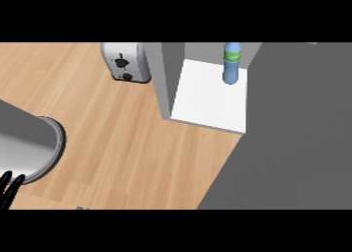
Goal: Pick up the bottled water, place it into the cabinet and close the cabinet
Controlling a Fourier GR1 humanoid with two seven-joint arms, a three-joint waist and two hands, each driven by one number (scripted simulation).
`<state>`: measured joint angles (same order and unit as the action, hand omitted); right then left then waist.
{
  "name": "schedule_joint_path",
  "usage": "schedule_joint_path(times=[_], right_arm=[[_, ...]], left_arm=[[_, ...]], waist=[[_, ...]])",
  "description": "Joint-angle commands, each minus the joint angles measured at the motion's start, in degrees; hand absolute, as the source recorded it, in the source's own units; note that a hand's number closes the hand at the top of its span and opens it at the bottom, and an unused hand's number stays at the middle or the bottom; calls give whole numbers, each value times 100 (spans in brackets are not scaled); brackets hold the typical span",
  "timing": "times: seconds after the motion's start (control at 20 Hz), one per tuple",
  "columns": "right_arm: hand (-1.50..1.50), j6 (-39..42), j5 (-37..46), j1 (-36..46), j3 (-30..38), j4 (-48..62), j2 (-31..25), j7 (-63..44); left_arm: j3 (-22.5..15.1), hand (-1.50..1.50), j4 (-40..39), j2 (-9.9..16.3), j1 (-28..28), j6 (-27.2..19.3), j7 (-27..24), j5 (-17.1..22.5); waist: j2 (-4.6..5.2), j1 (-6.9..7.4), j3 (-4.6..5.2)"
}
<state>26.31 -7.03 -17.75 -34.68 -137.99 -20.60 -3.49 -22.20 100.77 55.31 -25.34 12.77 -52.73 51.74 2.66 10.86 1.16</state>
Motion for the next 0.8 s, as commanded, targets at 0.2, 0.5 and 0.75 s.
schedule_joint_path(times=[0.2,0.5,0.75], right_arm=[[150,-559,-1016,841,-64,1299,998,-975],[150,-1135,-1181,2203,944,2459,1682,-1409],[150,-1872,-860,3426,1700,3452,2033,-1659]], left_arm=[[29,-150,20,49,-7,210,-35,-10],[283,-150,-193,152,-175,395,-93,239],[319,-150,-104,151,-167,299,97,350]], waist=[[59,111,-51],[-68,1,-67],[-101,-234,-91]])
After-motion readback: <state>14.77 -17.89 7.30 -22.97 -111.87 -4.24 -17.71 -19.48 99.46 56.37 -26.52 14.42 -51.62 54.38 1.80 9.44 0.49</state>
